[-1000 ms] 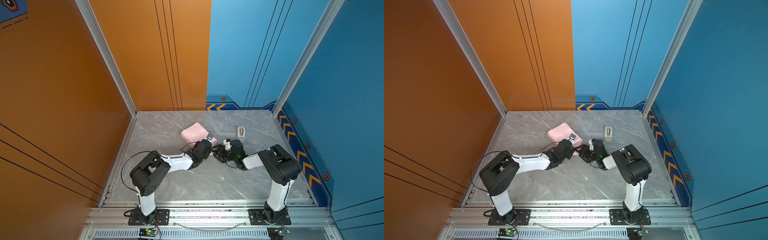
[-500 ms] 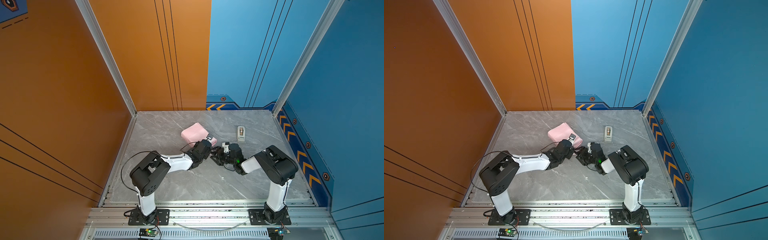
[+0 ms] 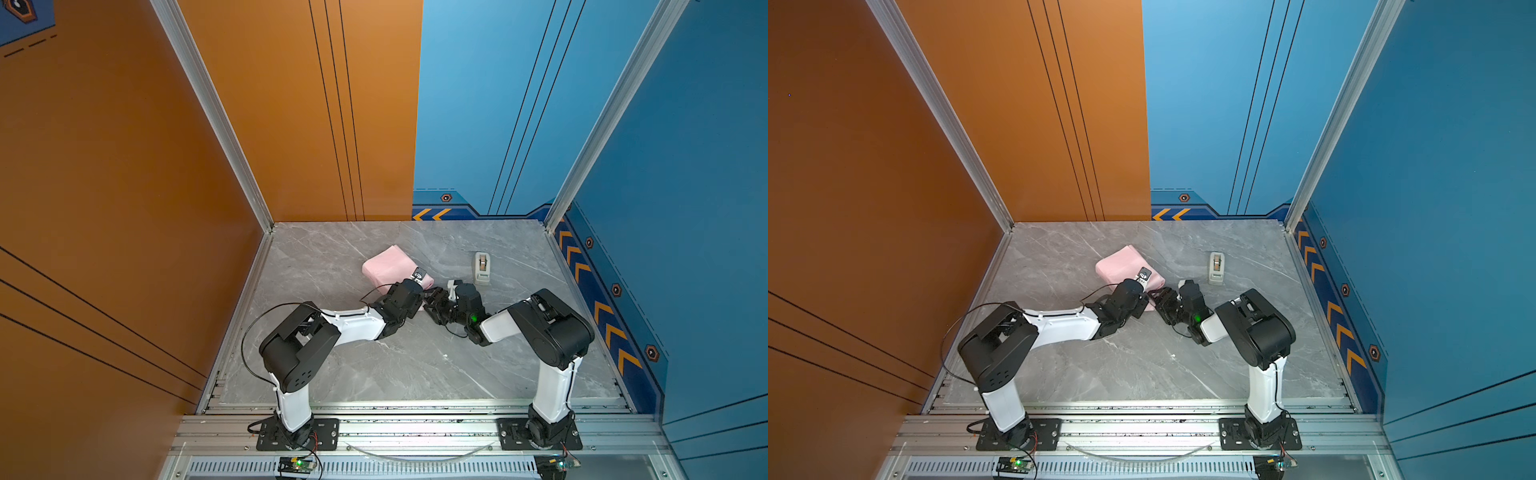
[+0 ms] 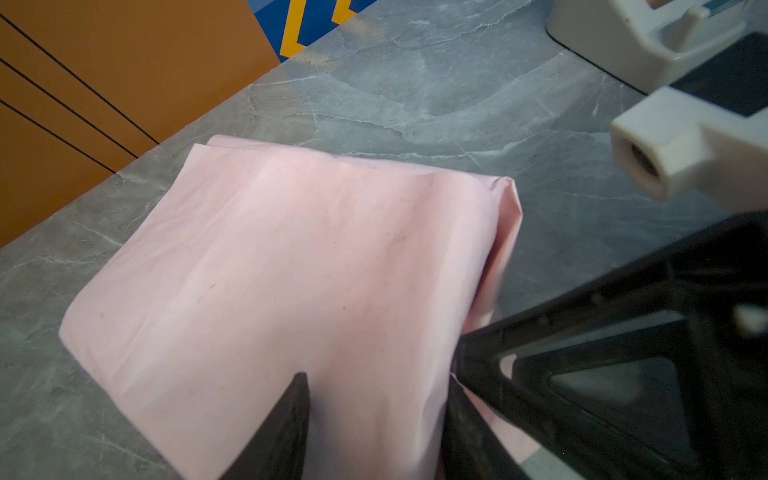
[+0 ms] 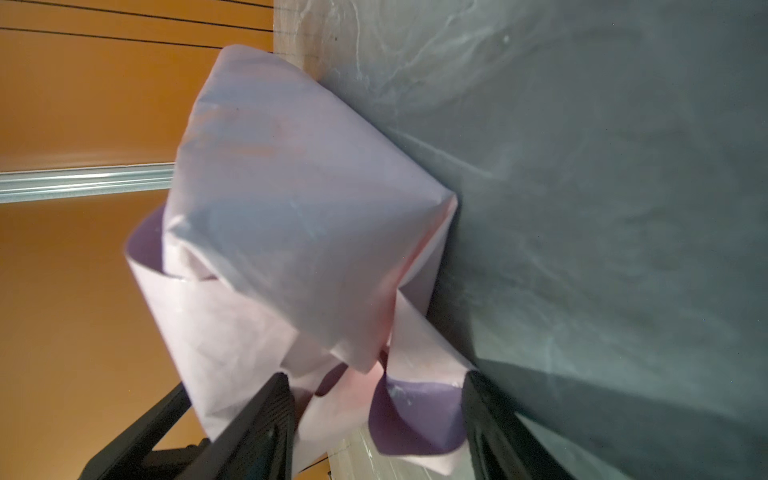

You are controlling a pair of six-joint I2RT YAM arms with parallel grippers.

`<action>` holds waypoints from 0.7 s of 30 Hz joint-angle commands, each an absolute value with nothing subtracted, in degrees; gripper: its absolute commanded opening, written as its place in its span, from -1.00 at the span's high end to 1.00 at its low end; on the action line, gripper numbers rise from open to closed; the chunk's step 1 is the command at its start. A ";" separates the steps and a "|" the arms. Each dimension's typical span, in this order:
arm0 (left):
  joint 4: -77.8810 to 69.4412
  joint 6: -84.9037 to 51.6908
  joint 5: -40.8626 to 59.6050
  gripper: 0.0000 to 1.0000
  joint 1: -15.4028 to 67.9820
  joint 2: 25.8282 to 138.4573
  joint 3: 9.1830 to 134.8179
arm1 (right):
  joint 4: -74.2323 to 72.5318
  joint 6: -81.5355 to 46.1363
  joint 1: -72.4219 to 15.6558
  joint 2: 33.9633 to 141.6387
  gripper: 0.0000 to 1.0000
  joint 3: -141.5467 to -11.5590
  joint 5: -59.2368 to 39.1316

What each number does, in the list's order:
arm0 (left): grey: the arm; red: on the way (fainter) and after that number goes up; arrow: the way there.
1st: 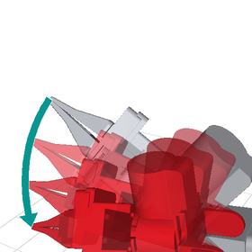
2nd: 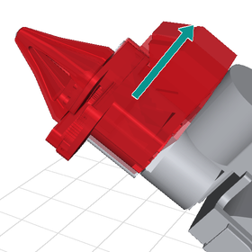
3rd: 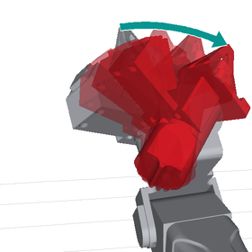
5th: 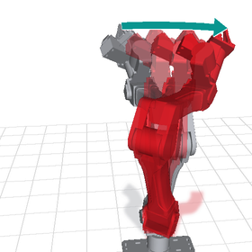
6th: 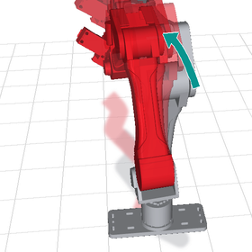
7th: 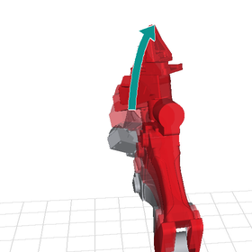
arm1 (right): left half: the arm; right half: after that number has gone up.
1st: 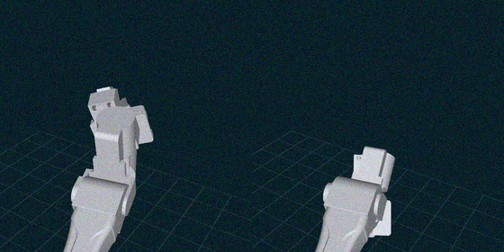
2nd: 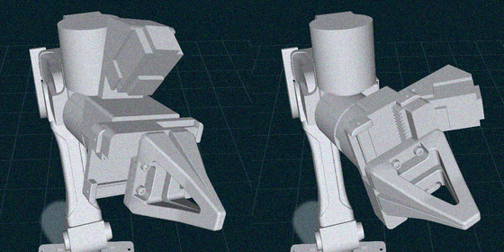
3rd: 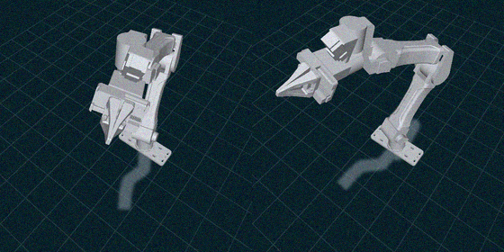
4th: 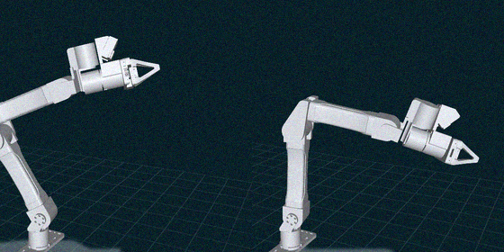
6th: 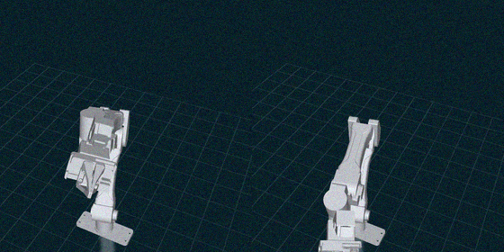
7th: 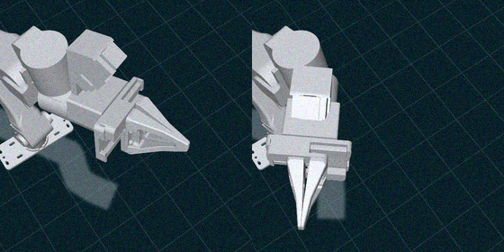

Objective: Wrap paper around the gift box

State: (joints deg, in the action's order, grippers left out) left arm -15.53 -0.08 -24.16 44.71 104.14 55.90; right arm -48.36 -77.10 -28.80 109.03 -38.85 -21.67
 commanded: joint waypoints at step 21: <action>-2.94 -2.64 -16.71 0.01 43.13 109.33 51.68 | -23.00 -57.40 -24.83 107.75 -0.19 -46.19 -29.67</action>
